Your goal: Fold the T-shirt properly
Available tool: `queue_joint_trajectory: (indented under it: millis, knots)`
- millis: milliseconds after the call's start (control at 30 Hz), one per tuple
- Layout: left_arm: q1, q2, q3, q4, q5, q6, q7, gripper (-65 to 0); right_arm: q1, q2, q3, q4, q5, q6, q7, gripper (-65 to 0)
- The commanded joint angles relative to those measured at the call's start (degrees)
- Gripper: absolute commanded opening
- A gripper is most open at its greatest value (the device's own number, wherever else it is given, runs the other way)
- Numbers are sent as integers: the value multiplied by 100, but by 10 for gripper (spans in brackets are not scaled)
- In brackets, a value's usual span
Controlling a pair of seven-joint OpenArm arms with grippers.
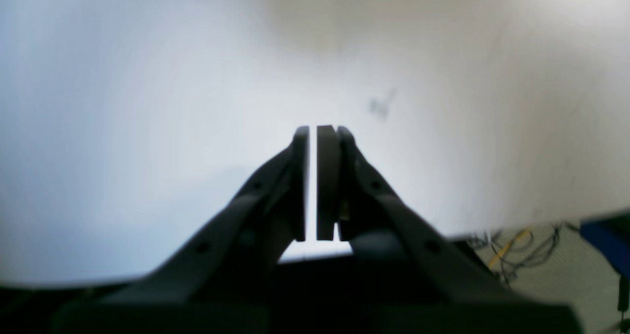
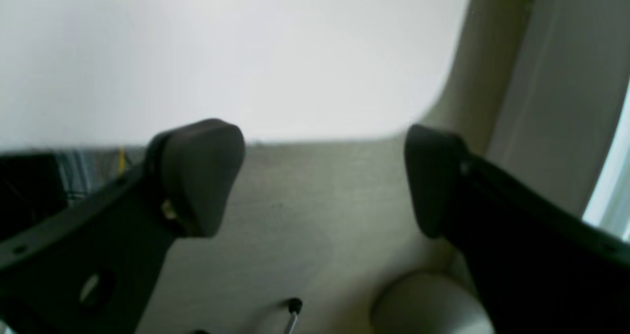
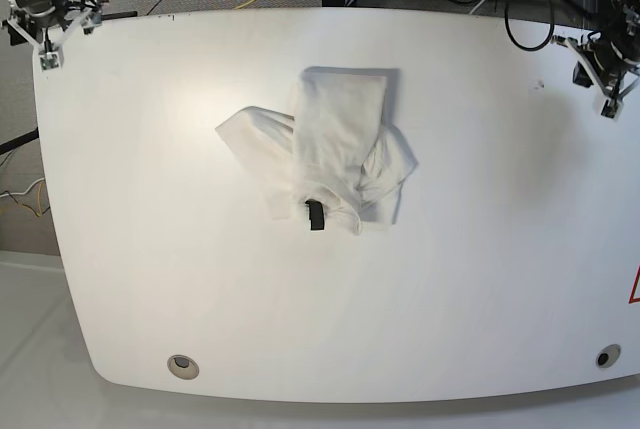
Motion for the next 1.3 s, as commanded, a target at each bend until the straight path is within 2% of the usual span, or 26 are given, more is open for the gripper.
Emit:
queue_joint_trajectory:
  millis: [0,167,400,633,733,867,967,1100,1267]
  knots:
    - [383,-89,-288,111,-58,-6,-262,-638,-276,61,261,118,3,-10,309,-131]
    - [875,158,-727,111,-50,-6,-561,-638,-689,52,542,118,3,-10,538,-131]
    - [1482,237,-1176,111,-41,-6,-622,-638,-1181,17,841,100,12,-10,573,-131]
    - [2001,413,-1554,111,-41,-6,-640,-638,-1577,-290,1219,74,-14,-10,740,-131]
    - [2229,492,-1642,102,-41,-6,-657,-638,-1700,-413,1211,65,-287,-10,766,-131]
    - [2475,650,-1607,67,38,-6,-816,-638,-1682,-774,1237,-32,-885,-10,907,-131]
    - [2546,922,-1492,67,372,-6,-1088,-638,-1665,-1011,1237,-234,-1350,-10,1259,-131]
    - [2554,1318,-1035,-56,1295,-6,-1695,-638,-1401,-1372,1237,-893,-2045,-10,1988,-131]
    - [2440,1582,-525,-654,2095,-6,-2416,-638,-1023,-1565,1246,-1992,-2731,-10,2788,-131]
